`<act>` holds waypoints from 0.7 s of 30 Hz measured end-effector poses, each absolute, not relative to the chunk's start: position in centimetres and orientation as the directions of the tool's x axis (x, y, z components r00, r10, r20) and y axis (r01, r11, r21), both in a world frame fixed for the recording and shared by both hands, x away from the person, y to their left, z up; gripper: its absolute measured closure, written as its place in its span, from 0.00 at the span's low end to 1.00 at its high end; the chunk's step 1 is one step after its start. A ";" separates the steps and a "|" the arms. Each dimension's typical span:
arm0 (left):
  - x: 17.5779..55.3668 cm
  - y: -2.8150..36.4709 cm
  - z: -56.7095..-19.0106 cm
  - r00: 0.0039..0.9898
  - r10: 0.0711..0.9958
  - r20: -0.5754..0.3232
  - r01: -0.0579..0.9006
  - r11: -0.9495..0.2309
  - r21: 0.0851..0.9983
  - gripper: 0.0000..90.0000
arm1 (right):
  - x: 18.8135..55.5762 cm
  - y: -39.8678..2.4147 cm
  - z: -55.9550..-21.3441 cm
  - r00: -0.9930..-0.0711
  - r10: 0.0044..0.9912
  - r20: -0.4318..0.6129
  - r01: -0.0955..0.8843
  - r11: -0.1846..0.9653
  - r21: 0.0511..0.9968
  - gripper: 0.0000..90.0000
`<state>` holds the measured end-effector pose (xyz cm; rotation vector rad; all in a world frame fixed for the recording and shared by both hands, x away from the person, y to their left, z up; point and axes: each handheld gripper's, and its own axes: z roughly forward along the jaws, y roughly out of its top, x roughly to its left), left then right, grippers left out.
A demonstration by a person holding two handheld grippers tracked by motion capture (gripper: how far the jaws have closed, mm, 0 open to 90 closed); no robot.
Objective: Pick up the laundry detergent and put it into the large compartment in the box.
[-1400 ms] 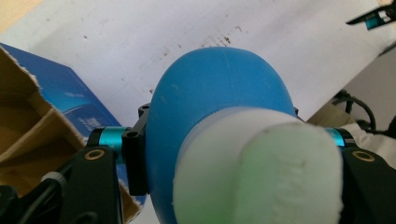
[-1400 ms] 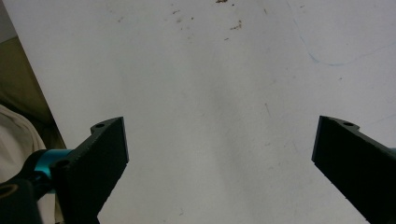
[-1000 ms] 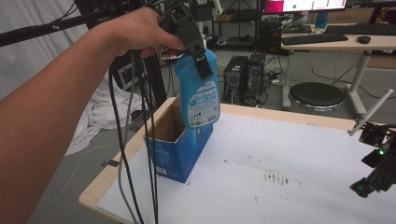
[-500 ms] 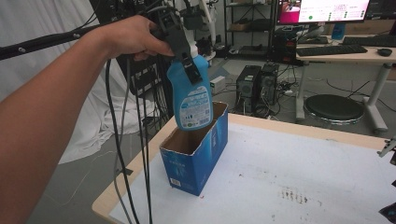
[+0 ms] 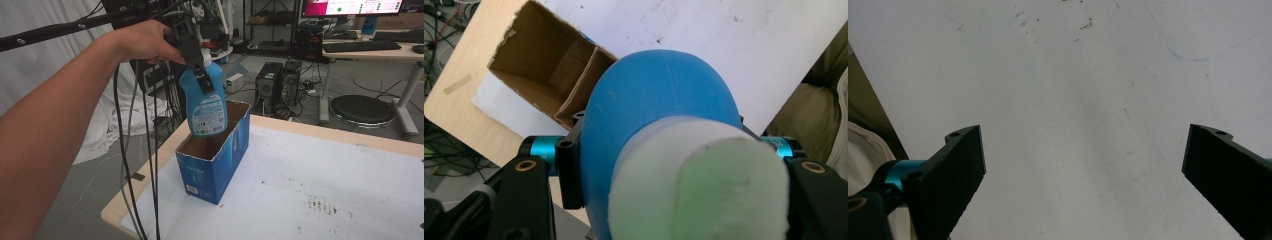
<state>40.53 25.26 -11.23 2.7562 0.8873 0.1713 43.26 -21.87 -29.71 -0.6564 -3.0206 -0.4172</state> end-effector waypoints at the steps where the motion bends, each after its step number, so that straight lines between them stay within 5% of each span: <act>1: 40.7 25.4 -11.5 0.811 0.583 0.038 0.556 -0.790 0.259 0.42 | 43.3 -21.9 -29.7 -0.910 0.407 0.076 0.412 0.875 0.255 0.03; 21: 42.0 25.1 -21.4 0.829 0.559 0.009 0.550 -0.819 0.162 0.42 | 43.3 -21.9 -30.0 -0.910 0.406 0.080 0.412 0.876 0.248 0.03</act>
